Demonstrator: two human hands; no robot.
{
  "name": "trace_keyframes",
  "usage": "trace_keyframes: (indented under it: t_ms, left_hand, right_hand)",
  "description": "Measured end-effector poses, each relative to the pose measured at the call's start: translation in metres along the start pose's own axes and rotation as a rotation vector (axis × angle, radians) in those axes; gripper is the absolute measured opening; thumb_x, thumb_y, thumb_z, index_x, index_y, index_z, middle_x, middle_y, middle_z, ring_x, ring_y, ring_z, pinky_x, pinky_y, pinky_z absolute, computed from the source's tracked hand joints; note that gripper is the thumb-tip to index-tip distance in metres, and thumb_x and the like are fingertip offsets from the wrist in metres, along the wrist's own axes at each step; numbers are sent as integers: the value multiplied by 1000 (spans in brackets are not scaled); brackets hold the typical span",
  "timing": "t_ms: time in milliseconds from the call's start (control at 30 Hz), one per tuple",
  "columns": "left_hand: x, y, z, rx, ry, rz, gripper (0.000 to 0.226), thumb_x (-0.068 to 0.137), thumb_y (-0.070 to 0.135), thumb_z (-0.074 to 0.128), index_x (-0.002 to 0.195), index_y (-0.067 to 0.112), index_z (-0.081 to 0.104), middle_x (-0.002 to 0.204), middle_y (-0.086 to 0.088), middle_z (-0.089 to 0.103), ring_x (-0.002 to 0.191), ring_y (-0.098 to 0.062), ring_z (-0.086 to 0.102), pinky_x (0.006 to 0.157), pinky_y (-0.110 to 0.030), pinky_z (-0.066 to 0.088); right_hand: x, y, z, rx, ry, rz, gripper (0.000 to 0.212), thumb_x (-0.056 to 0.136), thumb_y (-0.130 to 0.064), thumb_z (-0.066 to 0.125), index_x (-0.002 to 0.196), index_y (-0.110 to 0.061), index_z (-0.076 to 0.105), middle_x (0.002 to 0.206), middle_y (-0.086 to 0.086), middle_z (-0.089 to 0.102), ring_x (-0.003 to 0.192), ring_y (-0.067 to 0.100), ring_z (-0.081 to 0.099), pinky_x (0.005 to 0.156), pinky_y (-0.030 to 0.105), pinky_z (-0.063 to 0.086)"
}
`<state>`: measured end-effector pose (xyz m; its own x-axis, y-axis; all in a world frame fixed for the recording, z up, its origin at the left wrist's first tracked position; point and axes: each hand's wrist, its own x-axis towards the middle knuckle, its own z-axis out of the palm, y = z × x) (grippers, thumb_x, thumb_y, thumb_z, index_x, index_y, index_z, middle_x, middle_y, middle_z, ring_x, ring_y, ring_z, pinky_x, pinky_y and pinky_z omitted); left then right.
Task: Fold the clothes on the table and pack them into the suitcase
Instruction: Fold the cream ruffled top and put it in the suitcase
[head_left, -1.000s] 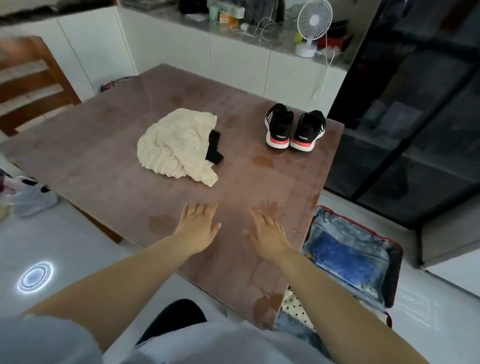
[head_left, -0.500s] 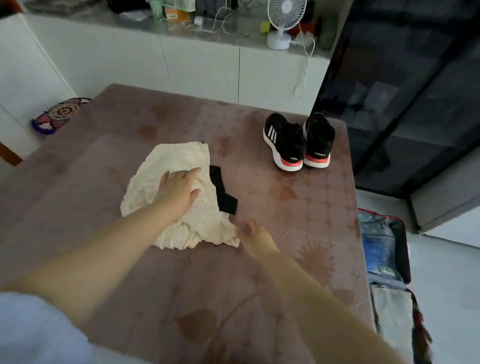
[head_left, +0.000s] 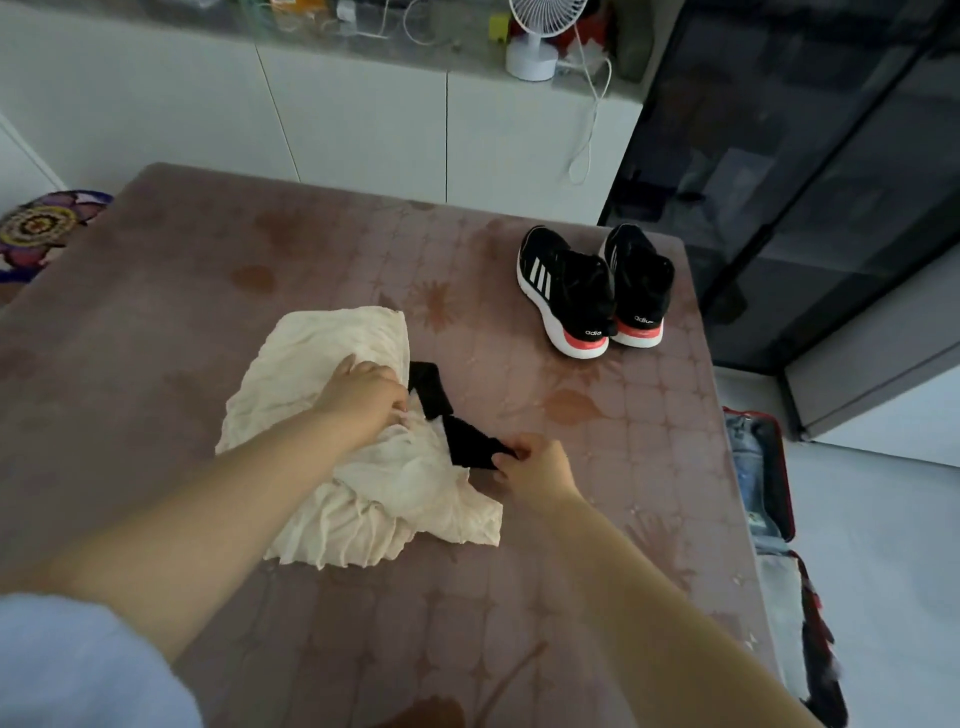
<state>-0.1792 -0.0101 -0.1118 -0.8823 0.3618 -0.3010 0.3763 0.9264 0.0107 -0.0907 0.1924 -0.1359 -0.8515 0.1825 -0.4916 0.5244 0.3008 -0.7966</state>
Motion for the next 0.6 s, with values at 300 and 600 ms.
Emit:
trace_keyframes:
  t_ms: [300, 600]
  left_hand:
    - [-88, 26, -10, -76, 299, 288, 13, 84, 28, 65, 81, 24, 53, 69, 15, 61, 74, -2, 60, 113, -25, 10]
    - [-153, 52, 24, 20, -207, -43, 15, 91, 30, 50, 79, 21, 47, 67, 11, 38, 75, -13, 47, 62, -16, 37]
  right_hand:
    - [-14, 53, -148, -178, 350, -22, 17, 87, -5, 58, 100, -6, 68, 75, 6, 62, 66, 21, 55, 55, 24, 38]
    - [-44, 96, -201, -364, 283, -103, 23, 87, 0, 55, 103, -8, 70, 91, 3, 65, 84, 18, 56, 68, 25, 40]
